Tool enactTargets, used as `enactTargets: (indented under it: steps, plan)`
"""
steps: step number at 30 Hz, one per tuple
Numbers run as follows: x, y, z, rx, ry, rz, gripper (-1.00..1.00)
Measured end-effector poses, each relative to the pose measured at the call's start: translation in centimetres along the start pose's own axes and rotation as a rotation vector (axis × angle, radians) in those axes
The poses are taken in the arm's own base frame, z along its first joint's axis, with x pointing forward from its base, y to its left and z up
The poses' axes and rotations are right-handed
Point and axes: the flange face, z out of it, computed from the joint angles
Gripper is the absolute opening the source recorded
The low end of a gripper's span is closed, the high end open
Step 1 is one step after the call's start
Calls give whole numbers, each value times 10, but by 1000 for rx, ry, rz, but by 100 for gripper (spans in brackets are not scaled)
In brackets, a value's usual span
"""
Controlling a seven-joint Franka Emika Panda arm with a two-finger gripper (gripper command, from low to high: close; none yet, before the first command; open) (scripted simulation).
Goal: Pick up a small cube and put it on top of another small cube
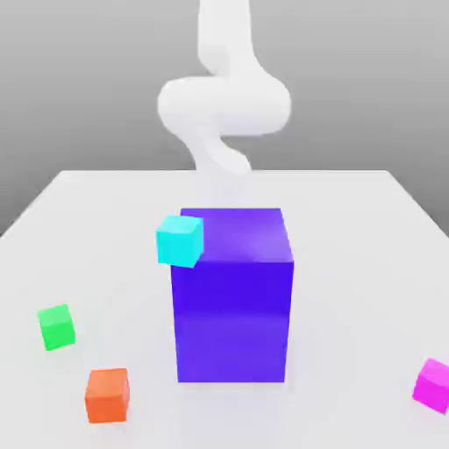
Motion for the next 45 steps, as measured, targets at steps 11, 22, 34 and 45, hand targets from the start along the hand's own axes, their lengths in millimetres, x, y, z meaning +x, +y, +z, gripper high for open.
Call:
enactTargets:
  steps: [11,22,34,45]
  plan:
    - [-110,-53,191,-162,-228,-298,0]
    - [-293,-47,328,-231,-507,-608,0]
    - [-452,19,425,-242,-713,-774,-100]
    - [-428,-4,388,-242,-714,-774,-100]
